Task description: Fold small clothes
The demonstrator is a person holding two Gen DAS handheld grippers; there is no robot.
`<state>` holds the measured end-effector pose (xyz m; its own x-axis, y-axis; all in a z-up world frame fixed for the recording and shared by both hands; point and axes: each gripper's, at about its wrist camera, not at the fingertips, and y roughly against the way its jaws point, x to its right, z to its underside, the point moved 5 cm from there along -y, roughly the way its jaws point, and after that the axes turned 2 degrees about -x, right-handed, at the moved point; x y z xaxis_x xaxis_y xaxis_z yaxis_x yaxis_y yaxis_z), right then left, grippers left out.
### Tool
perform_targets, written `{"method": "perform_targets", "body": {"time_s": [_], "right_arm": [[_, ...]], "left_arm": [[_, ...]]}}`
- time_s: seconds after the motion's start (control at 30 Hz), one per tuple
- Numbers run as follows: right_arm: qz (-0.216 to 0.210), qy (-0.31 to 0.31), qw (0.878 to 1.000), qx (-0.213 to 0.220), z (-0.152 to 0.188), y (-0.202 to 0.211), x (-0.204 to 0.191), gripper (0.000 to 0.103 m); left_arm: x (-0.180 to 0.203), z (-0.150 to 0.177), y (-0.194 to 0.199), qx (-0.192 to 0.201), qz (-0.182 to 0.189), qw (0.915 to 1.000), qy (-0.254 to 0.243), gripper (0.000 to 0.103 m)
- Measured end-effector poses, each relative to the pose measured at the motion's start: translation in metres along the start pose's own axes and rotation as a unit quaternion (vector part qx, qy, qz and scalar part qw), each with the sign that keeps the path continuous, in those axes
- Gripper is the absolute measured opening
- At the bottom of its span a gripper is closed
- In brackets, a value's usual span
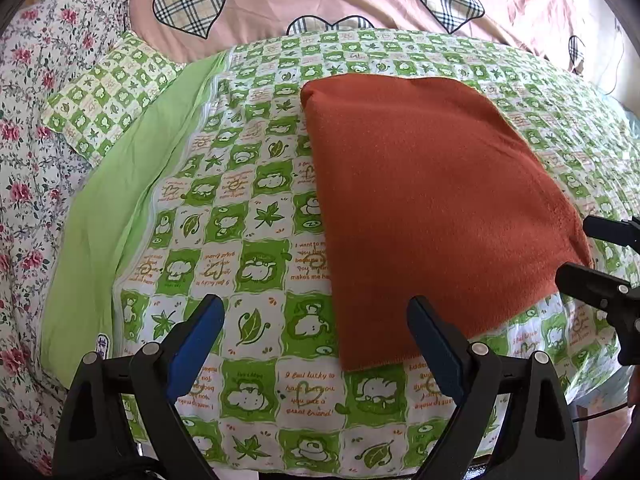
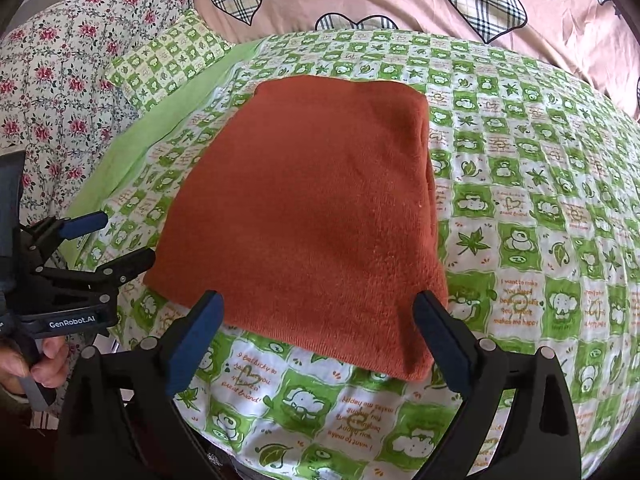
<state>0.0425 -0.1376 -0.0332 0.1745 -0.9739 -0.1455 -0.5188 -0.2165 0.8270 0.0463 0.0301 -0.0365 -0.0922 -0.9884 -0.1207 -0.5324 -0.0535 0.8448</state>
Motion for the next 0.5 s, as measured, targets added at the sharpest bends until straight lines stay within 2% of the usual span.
{"method": "perform_targets", "body": {"time_s": [0.5], "right_arm": [[-0.004,-0.002,1.000,-0.006,-0.0057,-0.0058,0.0045,0.096]], "left_arm": [[0.0038,-0.0067,-0.0045,-0.001,0.001,1.0000,0.002,0.093]]}}
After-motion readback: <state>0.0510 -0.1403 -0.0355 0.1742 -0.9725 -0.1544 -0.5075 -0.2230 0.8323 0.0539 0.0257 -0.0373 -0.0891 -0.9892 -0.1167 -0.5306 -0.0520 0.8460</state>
